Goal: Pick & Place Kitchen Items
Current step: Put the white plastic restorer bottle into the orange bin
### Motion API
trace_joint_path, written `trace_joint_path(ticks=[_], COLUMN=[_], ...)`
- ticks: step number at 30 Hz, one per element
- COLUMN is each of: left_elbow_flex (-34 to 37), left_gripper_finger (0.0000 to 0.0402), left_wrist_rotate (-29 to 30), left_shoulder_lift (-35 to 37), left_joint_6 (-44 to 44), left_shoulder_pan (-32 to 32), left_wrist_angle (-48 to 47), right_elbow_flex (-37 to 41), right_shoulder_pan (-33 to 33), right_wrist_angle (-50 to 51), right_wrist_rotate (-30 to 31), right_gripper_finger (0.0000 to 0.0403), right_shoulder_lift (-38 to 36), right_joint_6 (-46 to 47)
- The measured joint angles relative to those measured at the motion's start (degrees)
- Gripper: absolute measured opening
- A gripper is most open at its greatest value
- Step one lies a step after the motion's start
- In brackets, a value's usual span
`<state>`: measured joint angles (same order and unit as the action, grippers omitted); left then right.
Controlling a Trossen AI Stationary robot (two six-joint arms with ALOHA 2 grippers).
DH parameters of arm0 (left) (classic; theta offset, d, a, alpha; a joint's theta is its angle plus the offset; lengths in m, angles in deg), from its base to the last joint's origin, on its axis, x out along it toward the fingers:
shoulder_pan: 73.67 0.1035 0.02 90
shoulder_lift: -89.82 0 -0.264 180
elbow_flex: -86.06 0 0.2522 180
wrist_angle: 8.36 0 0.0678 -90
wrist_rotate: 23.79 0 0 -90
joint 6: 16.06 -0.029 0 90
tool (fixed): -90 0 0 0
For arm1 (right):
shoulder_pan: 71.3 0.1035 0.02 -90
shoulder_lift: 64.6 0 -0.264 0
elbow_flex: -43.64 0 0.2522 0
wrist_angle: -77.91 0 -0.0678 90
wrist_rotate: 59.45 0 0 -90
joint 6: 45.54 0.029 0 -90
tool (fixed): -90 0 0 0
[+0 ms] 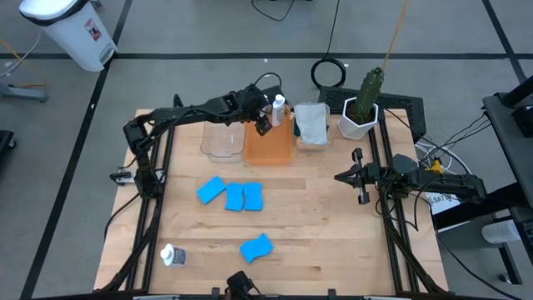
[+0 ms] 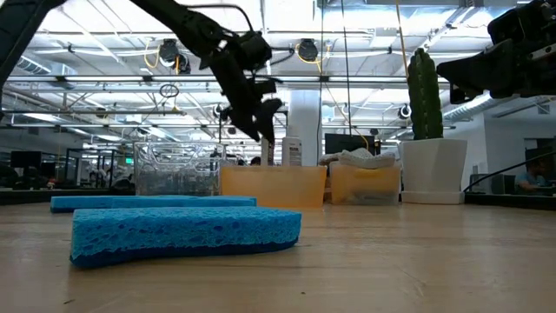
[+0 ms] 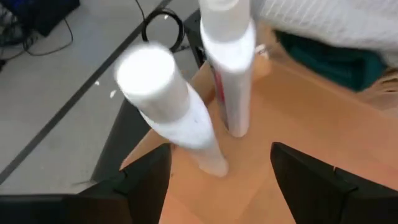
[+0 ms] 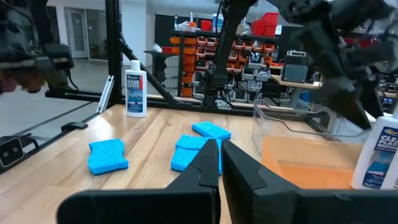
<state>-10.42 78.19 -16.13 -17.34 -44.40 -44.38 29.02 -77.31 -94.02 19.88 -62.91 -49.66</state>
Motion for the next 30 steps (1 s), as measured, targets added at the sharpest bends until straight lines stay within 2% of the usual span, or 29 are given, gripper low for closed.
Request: trace_joint_path(ticks=[11, 18, 25, 30], left_elbow_flex=[-0.04, -0.09, -0.09, -0.07], left_gripper_finger=[0.0278, 0.0278, 0.0278, 0.0278], left_wrist_rotate=[0.03, 0.02, 0.39, 7.04], left_shoulder_lift=[12.31, 20.5, 25.98, 29.2], left_joint_6=[0.79, 11.1, 22.28, 30.21], left_shoulder_pan=[-3.85, -8.81, -18.57, -30.5], left_wrist_angle=[-11.26, -26.67, -40.42, -43.82], right_elbow_flex=[0.0, 0.01, -0.01, -0.01], right_shoulder_pan=[-0.01, 0.0, 0.0, -0.01], right_wrist_angle=[-0.01, -0.02, -0.02, -0.02], right_wrist_rotate=[0.08, 0.08, 0.08, 0.06], right_gripper_finger=[0.0, 0.0, 0.0, 0.0], right_shoulder_lift=[0.02, 0.02, 0.04, 0.04], right_joint_6=[0.0, 0.0, 0.0, 0.0])
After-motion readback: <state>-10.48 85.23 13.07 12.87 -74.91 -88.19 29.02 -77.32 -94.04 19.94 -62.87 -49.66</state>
